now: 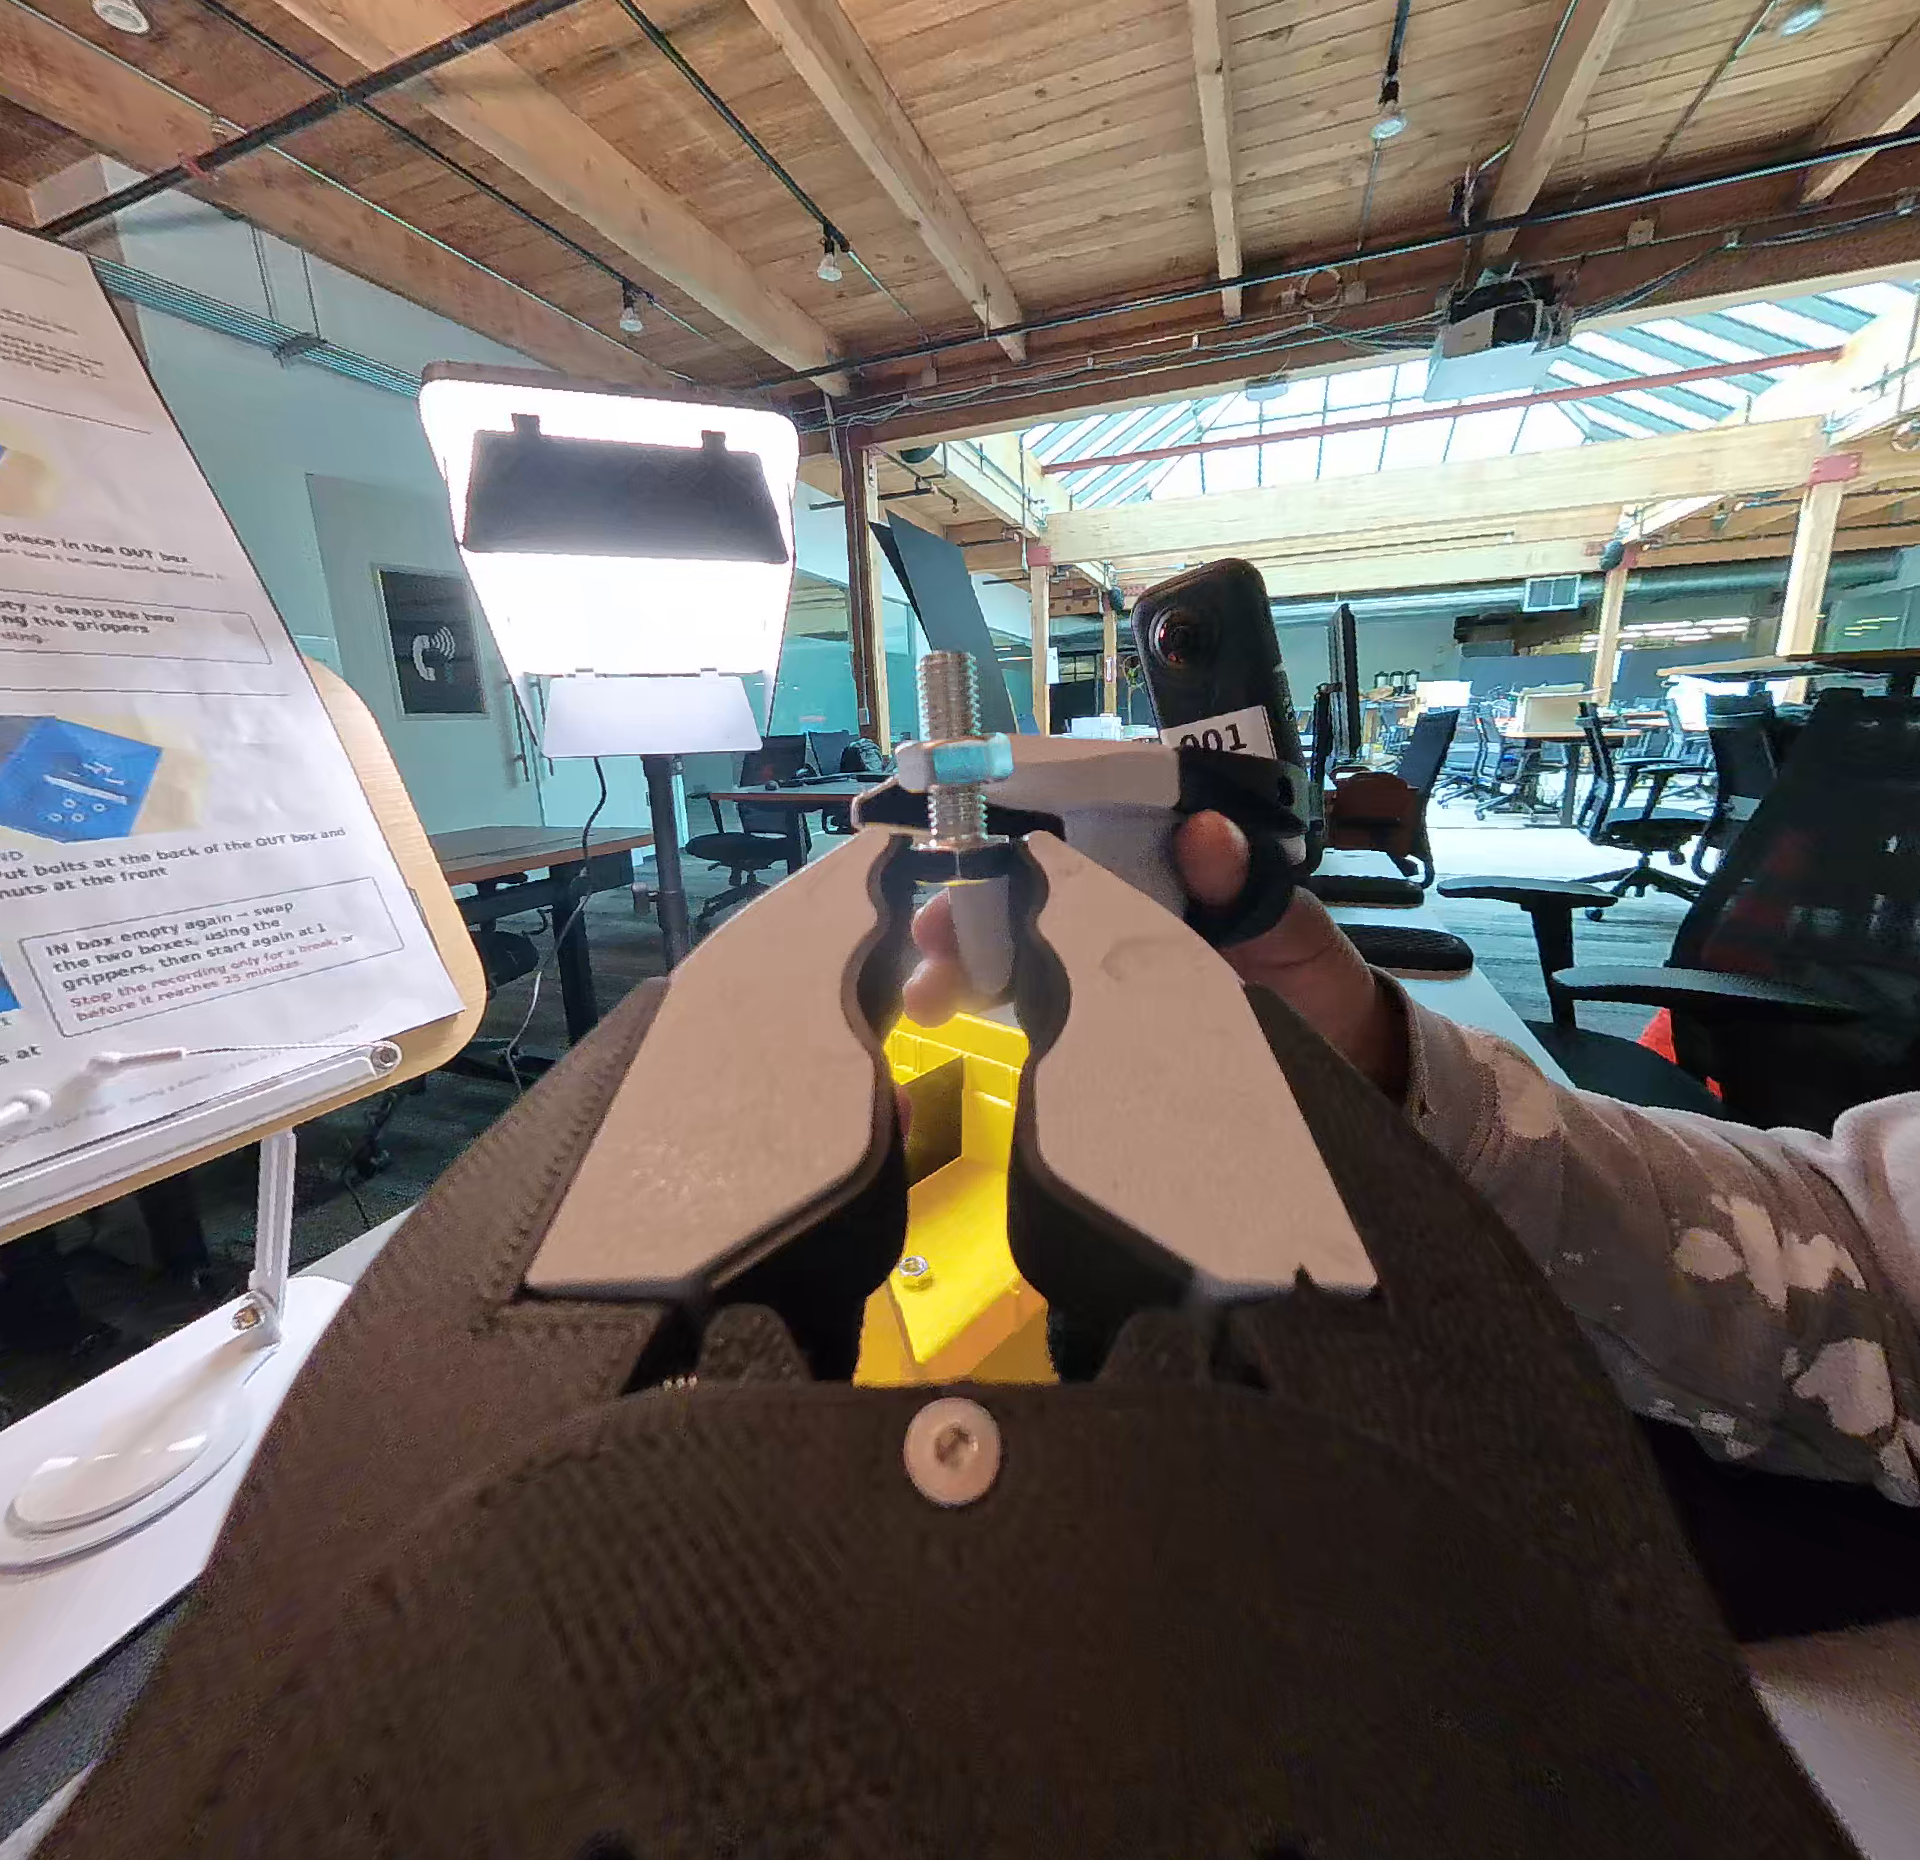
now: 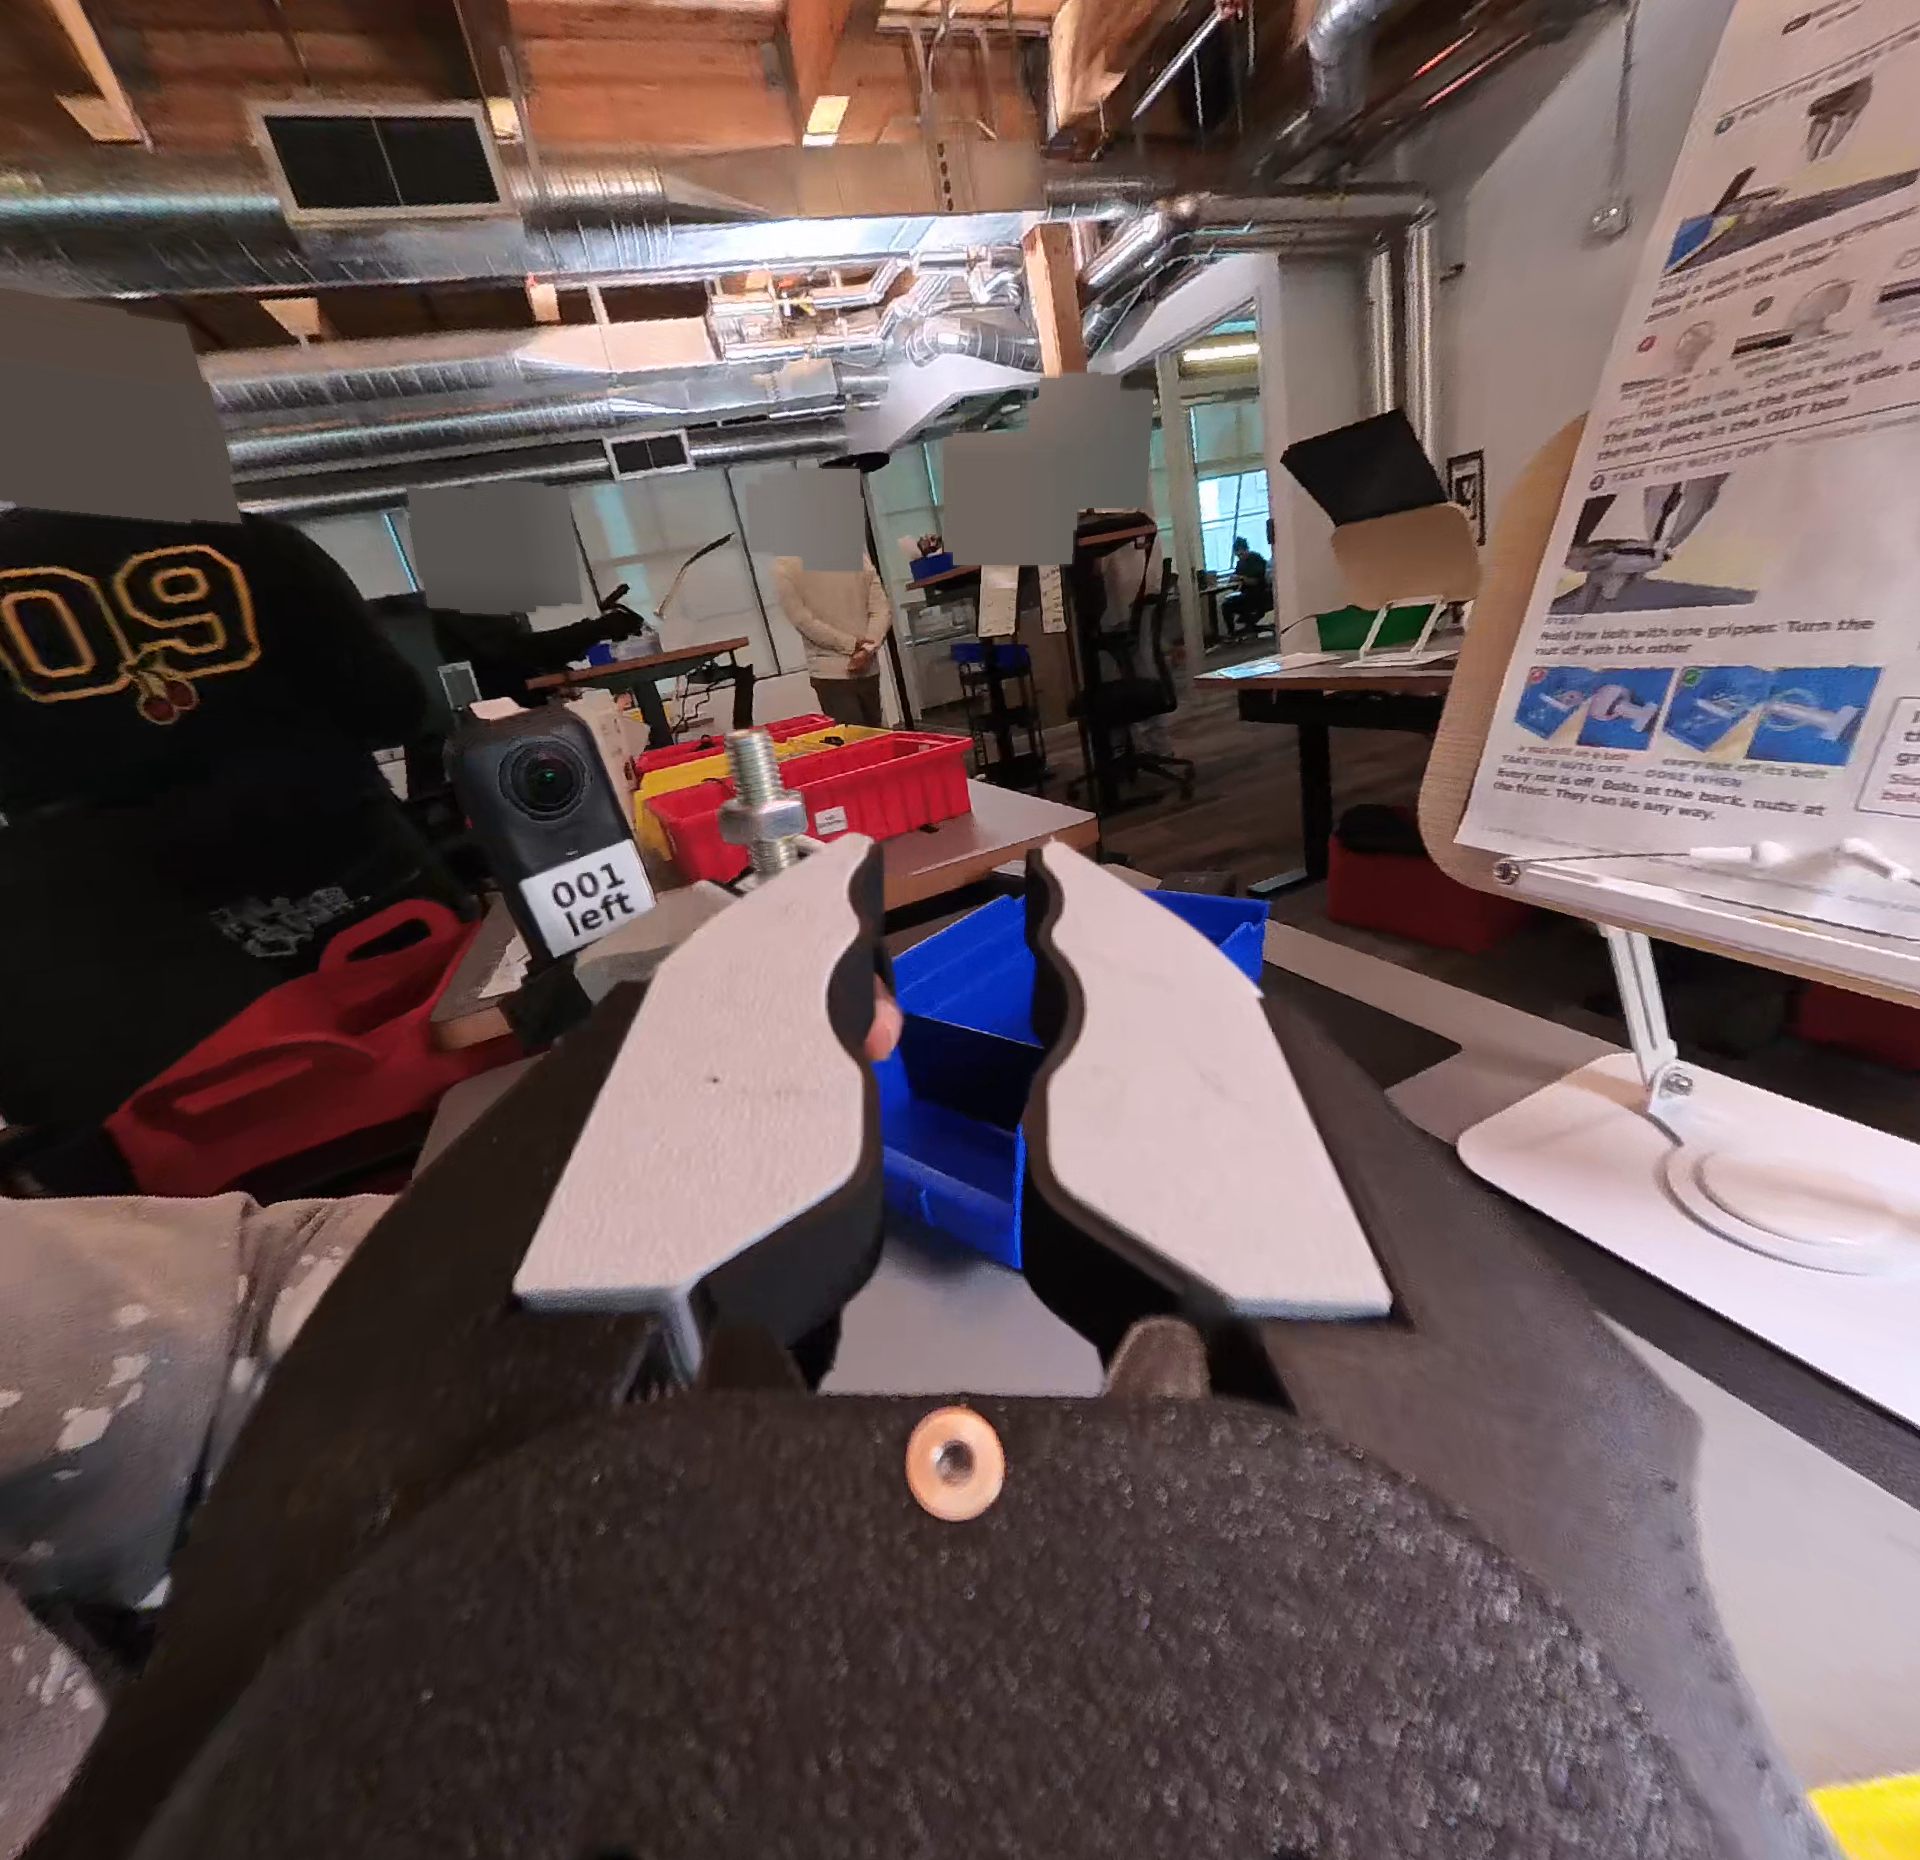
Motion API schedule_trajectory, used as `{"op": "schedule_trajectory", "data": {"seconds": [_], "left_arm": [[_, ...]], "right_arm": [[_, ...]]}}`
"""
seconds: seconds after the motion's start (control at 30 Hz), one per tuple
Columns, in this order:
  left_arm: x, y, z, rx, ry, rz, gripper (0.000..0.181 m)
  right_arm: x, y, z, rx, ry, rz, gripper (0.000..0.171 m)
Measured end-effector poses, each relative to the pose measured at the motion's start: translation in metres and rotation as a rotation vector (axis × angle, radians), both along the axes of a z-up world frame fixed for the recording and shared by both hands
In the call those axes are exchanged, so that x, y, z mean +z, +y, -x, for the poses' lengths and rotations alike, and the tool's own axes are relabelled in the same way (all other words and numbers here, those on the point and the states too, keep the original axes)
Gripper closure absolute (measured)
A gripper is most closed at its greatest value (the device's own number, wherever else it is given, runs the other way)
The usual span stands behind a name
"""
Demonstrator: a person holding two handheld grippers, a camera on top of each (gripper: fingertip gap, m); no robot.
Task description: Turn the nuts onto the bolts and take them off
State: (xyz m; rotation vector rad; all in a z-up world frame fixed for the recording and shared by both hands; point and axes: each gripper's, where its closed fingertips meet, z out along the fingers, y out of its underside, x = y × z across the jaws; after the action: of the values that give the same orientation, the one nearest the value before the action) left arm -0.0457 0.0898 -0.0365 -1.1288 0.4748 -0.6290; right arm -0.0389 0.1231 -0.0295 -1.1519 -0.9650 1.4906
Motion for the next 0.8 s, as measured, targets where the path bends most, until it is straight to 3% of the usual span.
{"op": "schedule_trajectory", "data": {"seconds": [0.13,0.27,0.3,0.33,0.37,0.57,0.7,0.73,0.77,0.8], "left_arm": [[-0.005,0.003,-0.004,-0.003,0.011,0.014,0.163],[-0.006,0.002,-0.007,-0.003,0.016,0.011,0.163],[-0.004,0.001,-0.004,-0.006,0.000,0.006,0.163],[-0.002,-0.001,-0.003,-0.027,-0.015,-0.003,0.163],[-0.001,-0.002,-0.002,-0.023,-0.011,-0.003,0.162],[-0.005,0.002,-0.004,-0.012,0.005,0.009,0.163],[-0.005,0.000,-0.007,-0.019,0.007,0.004,0.163],[-0.003,-0.001,-0.004,-0.019,-0.012,-0.002,0.163],[0.001,-0.004,-0.002,-0.043,-0.031,-0.019,0.163],[0.003,-0.006,-0.001,-0.046,-0.033,-0.020,0.163]], "right_arm": [[0.001,-0.023,0.009,0.063,-0.006,-0.038,0.130],[0.001,-0.023,0.009,0.064,-0.008,-0.038,0.129],[0.001,-0.019,0.008,0.058,-0.011,-0.023,0.135],[0.000,-0.007,0.004,-0.002,-0.013,-0.005,0.153],[0.001,0.001,0.001,-0.044,0.003,-0.014,0.154],[0.003,-0.022,0.007,0.056,0.001,-0.037,0.131],[0.001,-0.025,0.010,0.065,-0.010,-0.045,0.130],[0.002,-0.022,0.008,0.067,-0.012,-0.029,0.132],[0.002,-0.013,0.005,0.019,-0.011,-0.009,0.150],[0.004,-0.004,0.001,-0.031,0.012,-0.015,0.153]]}}
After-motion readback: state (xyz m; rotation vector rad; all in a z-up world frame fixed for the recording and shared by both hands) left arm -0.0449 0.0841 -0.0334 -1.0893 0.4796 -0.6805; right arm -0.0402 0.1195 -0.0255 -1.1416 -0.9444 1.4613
